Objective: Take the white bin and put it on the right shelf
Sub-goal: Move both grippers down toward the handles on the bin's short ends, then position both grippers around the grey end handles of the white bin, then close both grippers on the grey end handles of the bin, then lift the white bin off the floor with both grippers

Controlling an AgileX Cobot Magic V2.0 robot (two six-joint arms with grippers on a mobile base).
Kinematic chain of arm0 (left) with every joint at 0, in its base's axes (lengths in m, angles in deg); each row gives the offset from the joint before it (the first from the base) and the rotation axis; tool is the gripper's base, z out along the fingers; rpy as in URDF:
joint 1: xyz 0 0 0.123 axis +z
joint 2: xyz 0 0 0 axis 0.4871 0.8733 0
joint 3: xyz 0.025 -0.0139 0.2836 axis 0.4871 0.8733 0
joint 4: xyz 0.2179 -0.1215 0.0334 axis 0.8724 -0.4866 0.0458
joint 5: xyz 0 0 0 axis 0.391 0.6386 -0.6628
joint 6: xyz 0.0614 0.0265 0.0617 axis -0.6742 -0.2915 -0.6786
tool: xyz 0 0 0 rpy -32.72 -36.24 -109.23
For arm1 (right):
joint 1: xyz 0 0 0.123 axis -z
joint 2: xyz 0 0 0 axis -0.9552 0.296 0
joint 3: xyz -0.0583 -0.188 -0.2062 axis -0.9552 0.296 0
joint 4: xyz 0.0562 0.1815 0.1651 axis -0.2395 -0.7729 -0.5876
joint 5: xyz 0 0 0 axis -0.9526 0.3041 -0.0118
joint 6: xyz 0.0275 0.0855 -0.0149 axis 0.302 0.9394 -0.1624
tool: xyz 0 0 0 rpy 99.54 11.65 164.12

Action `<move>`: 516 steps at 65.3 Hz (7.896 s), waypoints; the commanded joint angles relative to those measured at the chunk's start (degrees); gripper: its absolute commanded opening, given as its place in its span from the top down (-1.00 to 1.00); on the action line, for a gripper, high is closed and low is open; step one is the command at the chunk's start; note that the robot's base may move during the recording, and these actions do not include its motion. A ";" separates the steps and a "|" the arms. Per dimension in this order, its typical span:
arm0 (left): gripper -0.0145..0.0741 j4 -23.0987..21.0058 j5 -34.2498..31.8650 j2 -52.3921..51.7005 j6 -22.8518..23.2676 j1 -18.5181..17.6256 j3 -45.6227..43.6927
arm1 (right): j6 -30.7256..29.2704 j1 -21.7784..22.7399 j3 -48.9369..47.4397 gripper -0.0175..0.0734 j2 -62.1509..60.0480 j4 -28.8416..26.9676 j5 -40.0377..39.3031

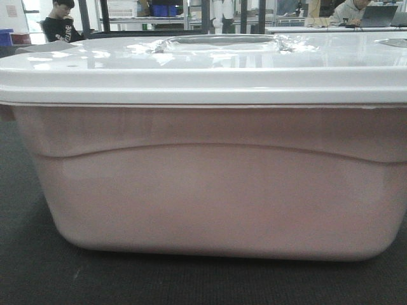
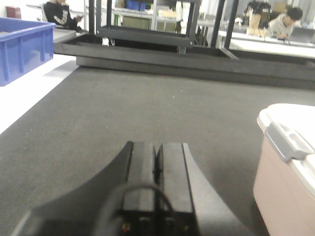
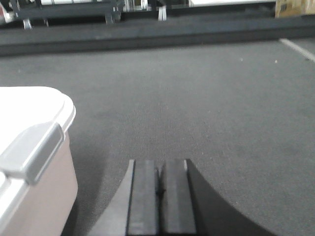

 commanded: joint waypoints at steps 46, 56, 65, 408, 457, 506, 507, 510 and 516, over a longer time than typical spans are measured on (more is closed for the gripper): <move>0.94 -21.46 18.76 45.82 -12.39 -0.35 -33.34 | -4.86 0.00 -34.73 0.47 34.82 -10.26 26.59; 0.94 -32.22 21.70 54.48 -14.63 -0.35 -39.15 | -4.86 0.06 -36.81 0.47 39.16 -20.03 29.85; 0.94 -39.68 23.20 60.56 -14.79 -0.35 -42.33 | -4.77 0.06 -37.15 0.47 41.88 -29.91 28.98; -0.21 -61.51 51.88 84.24 -38.40 2.52 -42.99 | -41.72 10.94 -32.04 -0.78 62.22 -67.63 57.30; -0.16 -59.97 50.79 84.47 -38.00 2.48 -42.99 | -41.72 8.68 -32.04 -0.78 62.23 -67.63 57.30; -0.15 -59.27 52.01 84.47 -37.57 2.48 -42.99 | -41.72 6.30 -32.04 -0.78 62.23 -67.63 56.90; -0.15 -59.27 52.01 84.47 -37.57 2.48 -42.99 | -41.72 6.30 -32.04 -0.78 62.23 -67.63 56.90; -0.15 -59.27 52.01 84.47 -37.57 2.48 -42.99 | -41.72 6.30 -32.04 -0.78 62.23 -67.63 56.83; -0.08 -59.27 52.10 84.47 -37.57 2.48 -42.99 | -41.72 6.30 -32.04 -0.76 62.23 -67.63 56.84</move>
